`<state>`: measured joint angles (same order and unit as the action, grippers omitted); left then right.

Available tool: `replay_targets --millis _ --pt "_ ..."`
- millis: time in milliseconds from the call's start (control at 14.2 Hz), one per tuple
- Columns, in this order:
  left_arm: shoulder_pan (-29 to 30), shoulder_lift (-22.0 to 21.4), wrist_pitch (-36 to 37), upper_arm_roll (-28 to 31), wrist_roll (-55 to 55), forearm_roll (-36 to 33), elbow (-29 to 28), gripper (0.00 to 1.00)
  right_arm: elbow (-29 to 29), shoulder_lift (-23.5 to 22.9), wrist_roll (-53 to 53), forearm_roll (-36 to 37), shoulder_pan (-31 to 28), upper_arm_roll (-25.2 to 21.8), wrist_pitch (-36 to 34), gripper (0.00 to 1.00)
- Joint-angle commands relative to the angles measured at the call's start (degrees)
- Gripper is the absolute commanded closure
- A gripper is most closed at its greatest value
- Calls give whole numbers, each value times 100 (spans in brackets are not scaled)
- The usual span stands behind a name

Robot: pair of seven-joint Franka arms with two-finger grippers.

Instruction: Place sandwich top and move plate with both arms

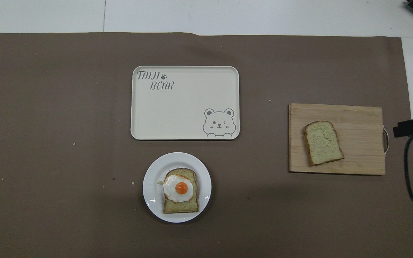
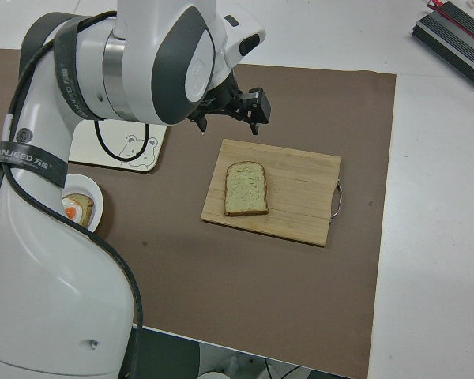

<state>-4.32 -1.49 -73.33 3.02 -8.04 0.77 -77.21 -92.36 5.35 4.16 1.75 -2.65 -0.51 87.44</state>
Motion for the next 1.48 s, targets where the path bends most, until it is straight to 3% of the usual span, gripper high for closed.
replay_targets --millis 0,704,1407 --pt "-78 -167 -24 32 66 -95 -189 0 69 -25 85 -17 -51 7 -105 0" --pt "-8 -158 3 23 39 -60 -181 0 78 -8 120 -8 -95 -11 -148 0" --pt "1 -158 11 32 39 -51 -181 0 -370 89 102 -96 -86 -2 431 0"
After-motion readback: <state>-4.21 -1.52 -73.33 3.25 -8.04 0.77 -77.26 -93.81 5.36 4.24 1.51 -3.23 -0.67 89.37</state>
